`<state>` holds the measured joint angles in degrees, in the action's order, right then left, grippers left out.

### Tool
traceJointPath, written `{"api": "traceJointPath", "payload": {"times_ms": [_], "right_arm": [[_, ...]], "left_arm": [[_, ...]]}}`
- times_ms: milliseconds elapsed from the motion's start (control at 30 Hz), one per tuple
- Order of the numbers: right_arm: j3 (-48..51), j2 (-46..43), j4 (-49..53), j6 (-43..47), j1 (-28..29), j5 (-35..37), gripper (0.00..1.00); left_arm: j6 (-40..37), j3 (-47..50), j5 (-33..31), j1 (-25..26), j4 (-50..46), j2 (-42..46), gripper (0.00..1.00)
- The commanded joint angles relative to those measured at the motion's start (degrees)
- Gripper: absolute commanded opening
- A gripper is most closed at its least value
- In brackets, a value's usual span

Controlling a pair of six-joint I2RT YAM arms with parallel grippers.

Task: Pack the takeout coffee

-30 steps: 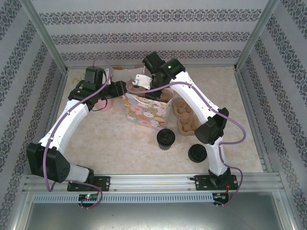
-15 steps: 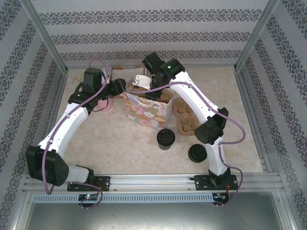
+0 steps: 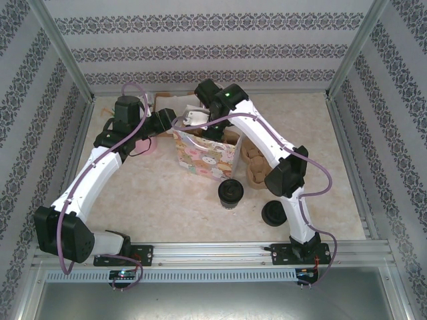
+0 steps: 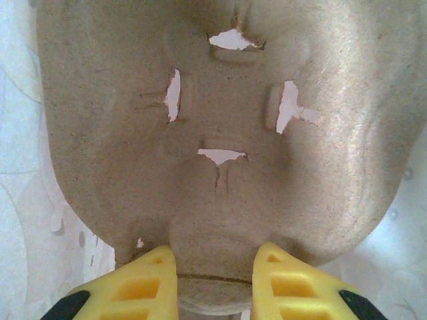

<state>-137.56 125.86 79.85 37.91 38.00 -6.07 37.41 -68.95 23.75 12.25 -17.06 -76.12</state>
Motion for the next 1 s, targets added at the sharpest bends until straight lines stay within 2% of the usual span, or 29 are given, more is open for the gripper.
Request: {"api": "traceJointPath", "payload": {"times_ms": [0, 967], "right_arm": [[-1.97, 1.47, 2.42, 0.65, -0.31, -1.58, 0.21], [-0.77, 8.33, 1.58, -1.43, -0.71, -1.84, 0.19]], "left_arm": [[-0.05, 0.48, -0.11, -0.41, 1.35, 1.24, 0.54], [0.46, 0.43, 0.73, -0.46, 0.49, 1.24, 0.54]]}}
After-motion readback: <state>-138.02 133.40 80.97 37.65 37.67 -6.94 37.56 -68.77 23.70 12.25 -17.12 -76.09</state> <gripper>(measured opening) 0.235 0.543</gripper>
